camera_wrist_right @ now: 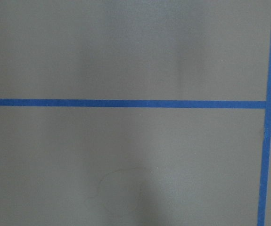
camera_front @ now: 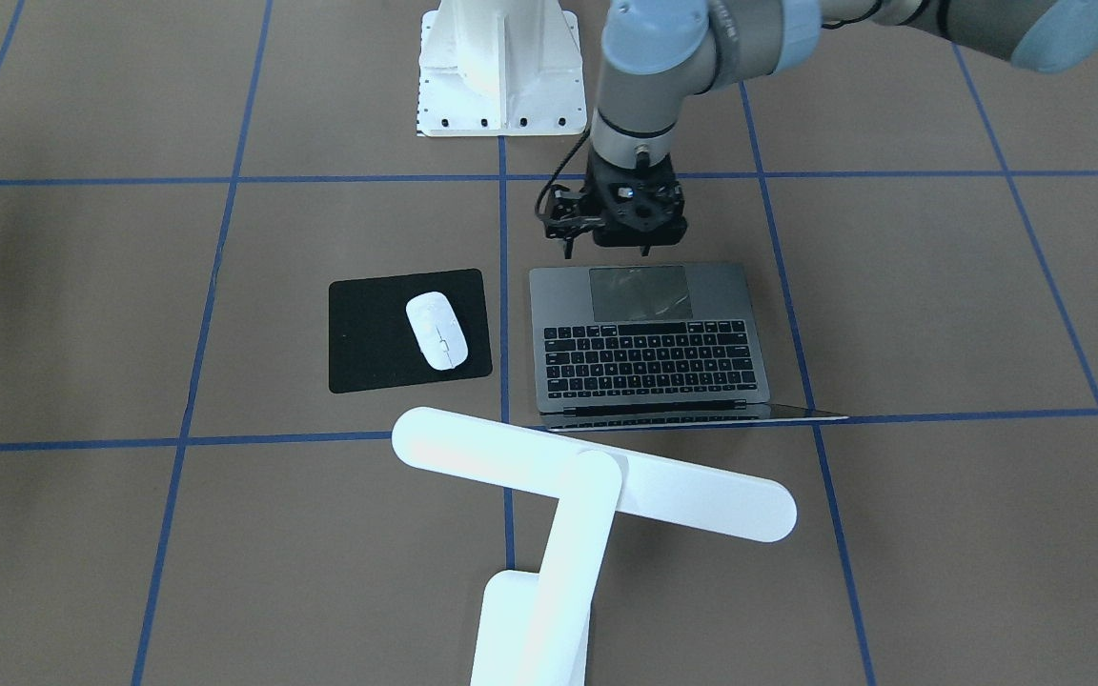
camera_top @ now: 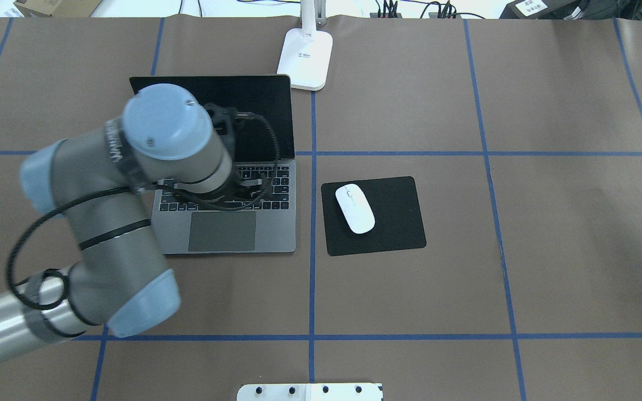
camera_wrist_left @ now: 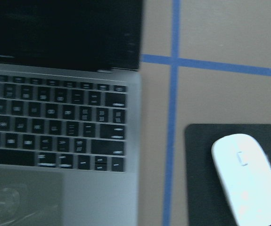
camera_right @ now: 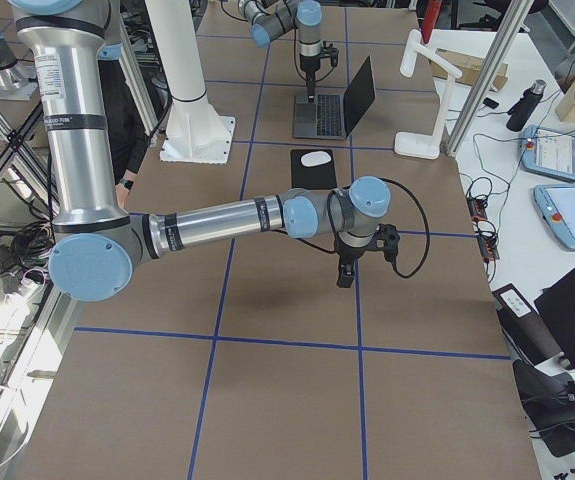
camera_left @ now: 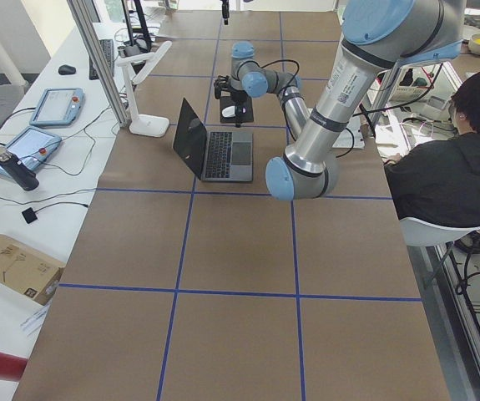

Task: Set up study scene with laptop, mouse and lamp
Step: 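Release the mouse and withdraw the left gripper past the laptop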

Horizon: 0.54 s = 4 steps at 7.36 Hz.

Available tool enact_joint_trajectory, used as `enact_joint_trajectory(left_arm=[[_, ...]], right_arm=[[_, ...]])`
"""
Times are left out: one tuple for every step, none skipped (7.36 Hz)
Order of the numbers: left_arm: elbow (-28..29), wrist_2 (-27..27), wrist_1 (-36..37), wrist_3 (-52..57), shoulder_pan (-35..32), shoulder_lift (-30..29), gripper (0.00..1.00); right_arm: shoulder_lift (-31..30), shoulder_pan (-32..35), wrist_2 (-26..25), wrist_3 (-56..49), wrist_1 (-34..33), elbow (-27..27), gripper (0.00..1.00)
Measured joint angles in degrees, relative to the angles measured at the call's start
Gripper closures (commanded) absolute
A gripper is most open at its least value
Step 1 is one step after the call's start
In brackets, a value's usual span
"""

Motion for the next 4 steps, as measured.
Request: enact_joint_trajectory(left_arm=[[-4.8, -0.1, -0.1, 4.4, -2.9, 7.8, 0.01], [-6.6, -0.6, -0.5, 10.4, -7.5, 13.8, 0.01], [-5.5, -3.4, -0.8, 19.0, -14.4, 17.9, 0.01], [-1.3, -8.7, -0.9, 29.0, -23.1, 19.8, 0.01]], right_arm=[[-0.4, 0.6, -0.3, -0.1, 0.1, -0.2, 0.01], [-0.7, 1.1, -0.5, -0.1, 0.4, -0.1, 0.01], [-1.1, 1.5, -0.5, -0.1, 0.6, -0.1, 0.01], [-1.6, 1.8, -0.5, -0.1, 0.8, -0.1, 0.01]])
